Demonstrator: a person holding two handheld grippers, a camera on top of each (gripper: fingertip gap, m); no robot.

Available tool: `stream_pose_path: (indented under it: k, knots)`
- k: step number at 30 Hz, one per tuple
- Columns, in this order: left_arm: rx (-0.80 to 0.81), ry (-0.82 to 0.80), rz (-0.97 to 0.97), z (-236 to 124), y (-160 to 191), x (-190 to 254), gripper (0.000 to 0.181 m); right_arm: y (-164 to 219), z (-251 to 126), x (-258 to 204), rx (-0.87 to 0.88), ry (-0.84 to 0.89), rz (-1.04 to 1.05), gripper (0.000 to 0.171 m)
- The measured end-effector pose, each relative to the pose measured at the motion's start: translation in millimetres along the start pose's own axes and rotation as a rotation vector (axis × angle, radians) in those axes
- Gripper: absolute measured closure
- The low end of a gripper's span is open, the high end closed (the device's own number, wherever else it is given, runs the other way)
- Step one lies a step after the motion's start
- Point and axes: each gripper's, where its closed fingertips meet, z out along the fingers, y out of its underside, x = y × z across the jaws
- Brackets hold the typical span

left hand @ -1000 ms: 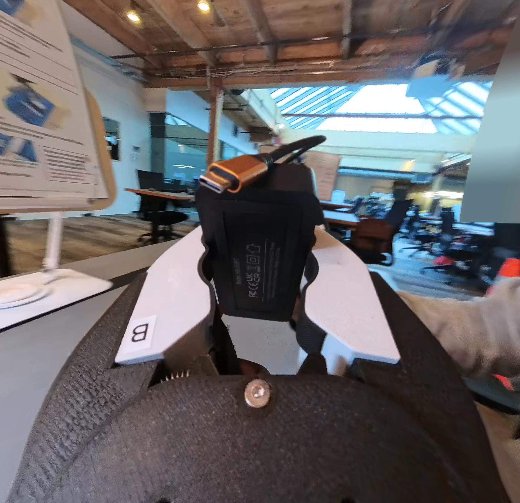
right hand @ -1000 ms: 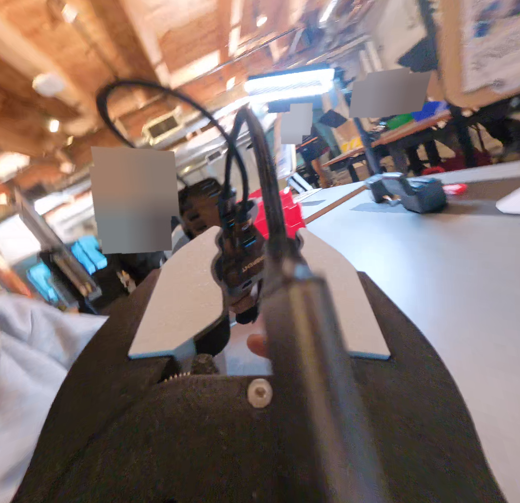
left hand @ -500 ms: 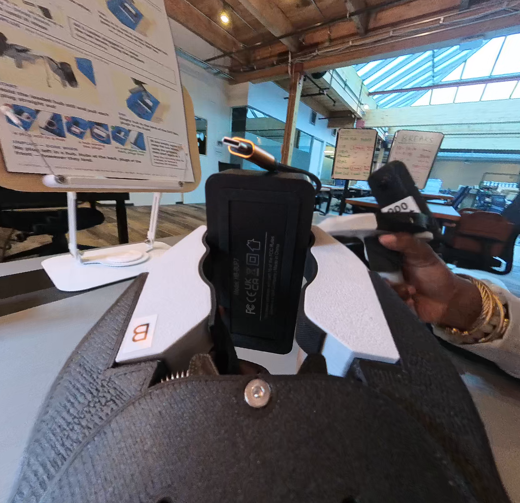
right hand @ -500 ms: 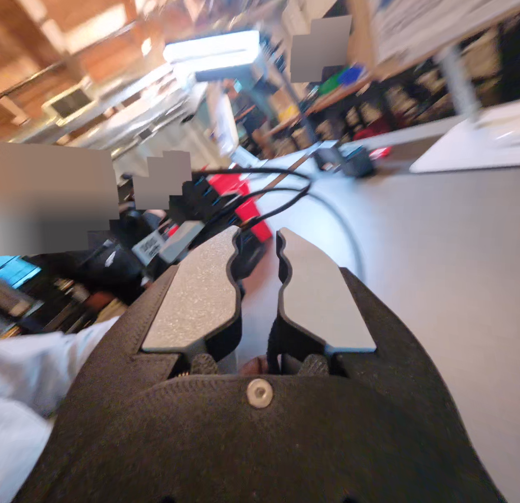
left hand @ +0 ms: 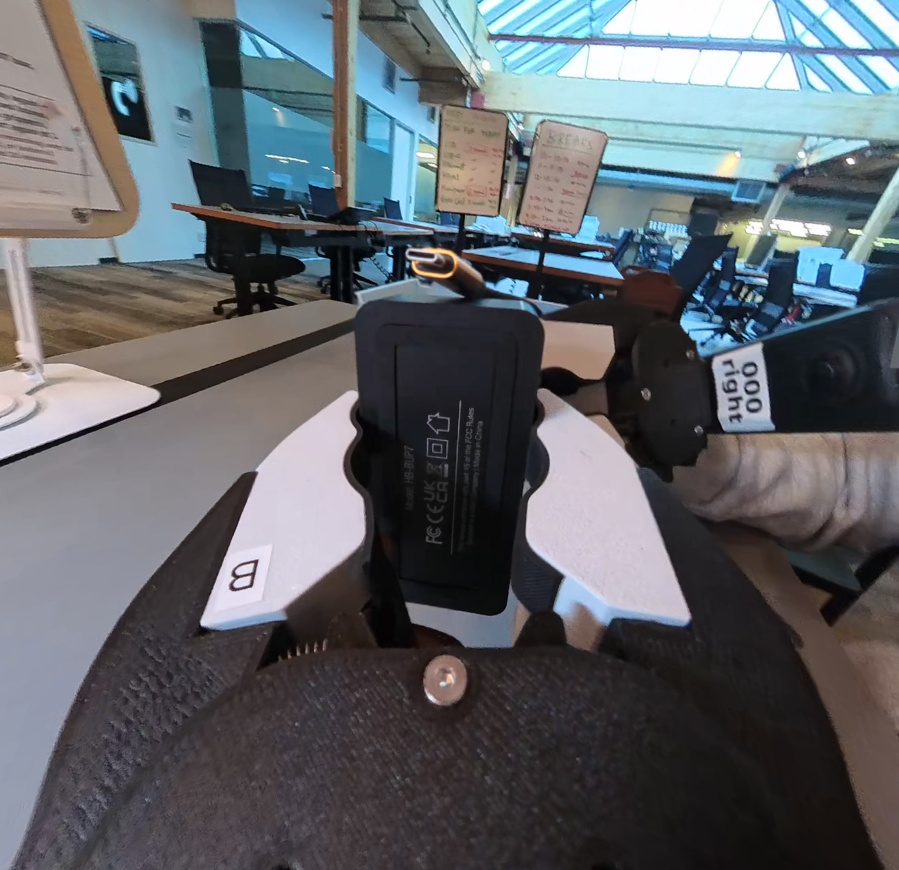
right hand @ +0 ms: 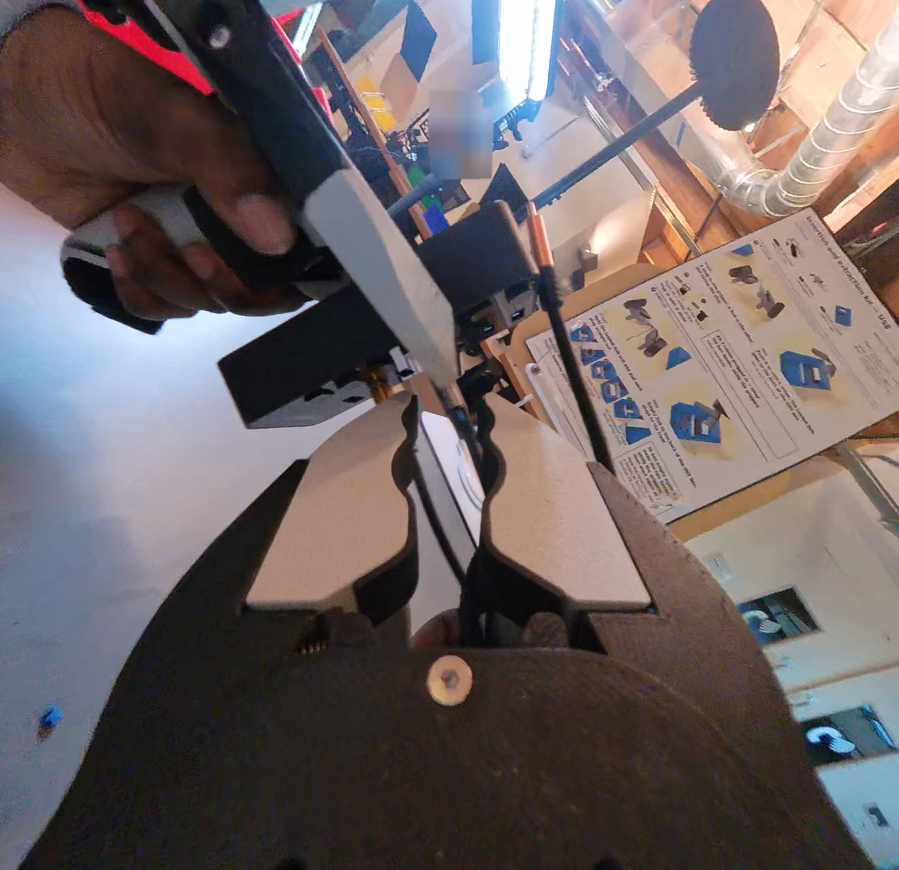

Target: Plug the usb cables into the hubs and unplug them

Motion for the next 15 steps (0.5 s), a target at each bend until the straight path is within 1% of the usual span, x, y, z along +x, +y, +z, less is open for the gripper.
stream_pose_path:
  k: [1, 2, 4, 8, 12, 15]
  knots:
    - [-0.016, 0.021, 0.013, 1, 2, 4, 0.119, 1, 0, 2, -0.012, 0.008, -0.017, 0.148]
    - [-0.029, 0.034, 0.025, 1, 3, 7, 0.119, 3, 0, 2, -0.019, 0.004, -0.038, 0.15]
    - [-0.054, 0.048, 0.038, 3, 8, 10, 0.119, 5, -1, -3, -0.027, -0.021, -0.094, 0.159]
    - [-0.097, 0.087, 0.003, 3, 14, 10, 0.116, 8, -2, -8, -0.053, -0.038, -0.197, 0.161]
    - [-0.155, 0.157, -0.025, 1, 20, 17, 0.106, 5, -5, -19, -0.017, -0.115, -0.176, 0.162]
    - [-0.234, 0.199, 0.015, -2, 30, 24, 0.111, 2, -5, -21, -0.006, -0.108, -0.205, 0.161]
